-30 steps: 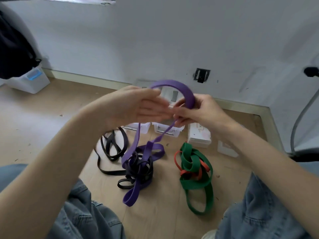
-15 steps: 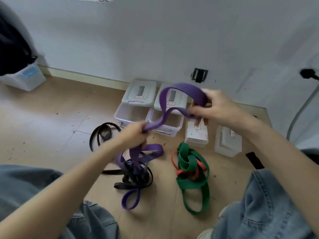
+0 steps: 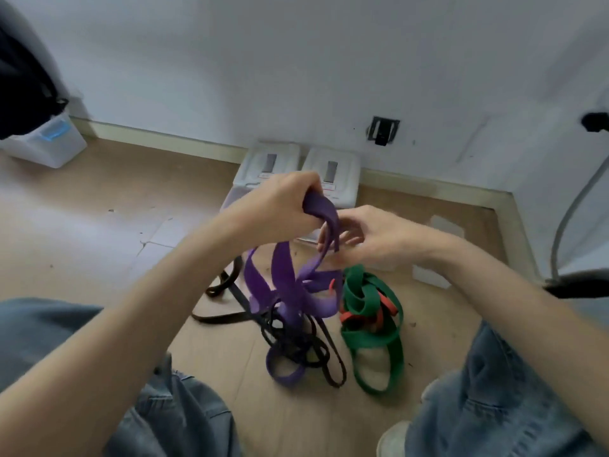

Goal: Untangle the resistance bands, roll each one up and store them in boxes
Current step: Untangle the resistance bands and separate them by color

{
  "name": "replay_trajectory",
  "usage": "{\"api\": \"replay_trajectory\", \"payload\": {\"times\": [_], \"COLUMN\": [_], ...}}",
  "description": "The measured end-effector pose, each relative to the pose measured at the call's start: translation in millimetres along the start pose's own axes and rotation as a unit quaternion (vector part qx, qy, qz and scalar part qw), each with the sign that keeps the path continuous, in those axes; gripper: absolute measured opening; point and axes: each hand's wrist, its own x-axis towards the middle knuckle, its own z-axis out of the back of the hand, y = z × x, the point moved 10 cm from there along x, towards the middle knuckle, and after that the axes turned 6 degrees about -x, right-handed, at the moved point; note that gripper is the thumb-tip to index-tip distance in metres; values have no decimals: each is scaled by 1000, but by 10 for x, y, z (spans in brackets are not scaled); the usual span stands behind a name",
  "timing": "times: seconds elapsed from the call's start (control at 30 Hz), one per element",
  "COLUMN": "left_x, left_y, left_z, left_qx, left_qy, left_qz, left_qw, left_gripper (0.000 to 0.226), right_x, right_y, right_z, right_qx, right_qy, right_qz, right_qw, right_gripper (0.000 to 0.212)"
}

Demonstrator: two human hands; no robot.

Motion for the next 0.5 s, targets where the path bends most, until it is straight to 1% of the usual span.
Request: {"api": "replay_trajectory", "payload": {"times": [0.03, 0.1, 0.13, 0.17, 0.2, 0.23, 0.27, 0.3, 0.33, 0.37, 0.4, 0.43, 0.47, 0.5], "left_x": [2, -26, -64, -123, -212, -322, -439, -523, -537, -477, -367, -249, -153, -85], "left_y": [59, 231, 324, 409, 493, 591, 701, 791, 859, 896, 880, 813, 676, 465], "left_z": [80, 40, -104, -324, -592, -875, -1124, -1275, -1284, -1172, -949, -648, -323, -4], "left_qx": [-25, -117, -174, -205, -206, -185, -140, -68, 10, 61, 71, 54, 28, 3], "left_qy": [-21, -36, -23, 6, 49, 105, 168, 222, 249, 237, 195, 134, 66, -2], "left_qz": [2, 20, 37, 54, 76, 103, 124, 130, 125, 122, 127, 132, 123, 91], "left_qw": [999, 992, 984, 977, 974, 972, 968, 964, 960, 962, 970, 981, 990, 996], "left_gripper": [20, 24, 23, 20, 15, 12, 10, 9, 8, 9, 12, 16, 18, 19], "right_x": [5, -34, -65, -101, -128, -145, -157, -161, -159, -163, -162, -174, -208, -246], "right_y": [63, 157, 224, 305, 364, 379, 350, 277, 143, -9, -153, -306, -455, -545], "right_z": [79, 346, 482, 584, 651, 701, 745, 774, 790, 787, 751, 680, 606, 543], "right_qx": [29, 117, 166, 214, 266, 314, 343, 345, 311, 229, 104, -21, -108, -141], "right_qy": [-42, -138, -174, -192, -193, -191, -192, -200, -212, -214, -187, -135, -81, -43], "right_qz": [20, 58, 88, 128, 166, 188, 188, 164, 116, 55, -14, -85, -143, -180], "right_qw": [999, 982, 967, 949, 930, 911, 900, 902, 919, 948, 977, 987, 980, 973], "right_gripper": [14, 9, 9, 9, 7, 7, 9, 10, 9, 8, 7, 7, 15, 30]}}
